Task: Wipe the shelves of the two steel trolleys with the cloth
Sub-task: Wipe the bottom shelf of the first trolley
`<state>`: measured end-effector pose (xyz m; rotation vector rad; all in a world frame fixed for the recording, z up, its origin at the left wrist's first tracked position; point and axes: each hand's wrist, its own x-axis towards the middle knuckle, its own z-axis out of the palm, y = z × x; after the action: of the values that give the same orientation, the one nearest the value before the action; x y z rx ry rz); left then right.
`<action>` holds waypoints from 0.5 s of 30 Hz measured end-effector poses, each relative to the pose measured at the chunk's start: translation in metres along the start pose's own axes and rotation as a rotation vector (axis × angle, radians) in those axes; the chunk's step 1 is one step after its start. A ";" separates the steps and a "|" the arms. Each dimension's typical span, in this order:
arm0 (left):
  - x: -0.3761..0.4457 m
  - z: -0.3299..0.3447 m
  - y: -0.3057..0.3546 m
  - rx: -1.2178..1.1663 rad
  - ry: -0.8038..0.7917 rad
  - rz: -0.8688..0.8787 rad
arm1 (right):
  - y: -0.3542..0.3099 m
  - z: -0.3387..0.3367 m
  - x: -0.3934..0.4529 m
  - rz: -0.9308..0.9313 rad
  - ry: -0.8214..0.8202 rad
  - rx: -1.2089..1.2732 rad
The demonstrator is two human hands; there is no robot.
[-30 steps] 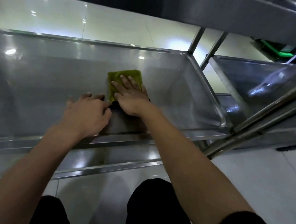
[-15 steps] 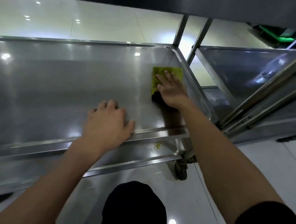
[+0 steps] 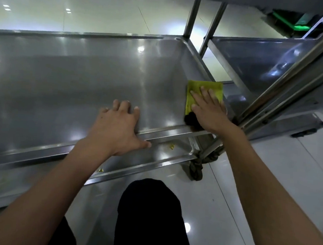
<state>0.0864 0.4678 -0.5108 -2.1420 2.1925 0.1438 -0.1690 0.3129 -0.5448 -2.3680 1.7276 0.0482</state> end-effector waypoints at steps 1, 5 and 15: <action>-0.001 0.002 -0.001 -0.014 0.013 -0.001 | -0.003 0.004 -0.014 -0.013 0.022 -0.008; -0.003 0.006 -0.003 -0.052 0.068 0.002 | -0.027 0.014 -0.058 -0.013 0.129 0.023; 0.015 0.008 -0.023 -0.082 0.092 0.008 | -0.084 0.033 -0.089 -0.023 0.311 0.185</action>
<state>0.1087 0.4538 -0.5213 -2.2252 2.2836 0.1412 -0.1142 0.4270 -0.5516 -2.3533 1.7424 -0.4871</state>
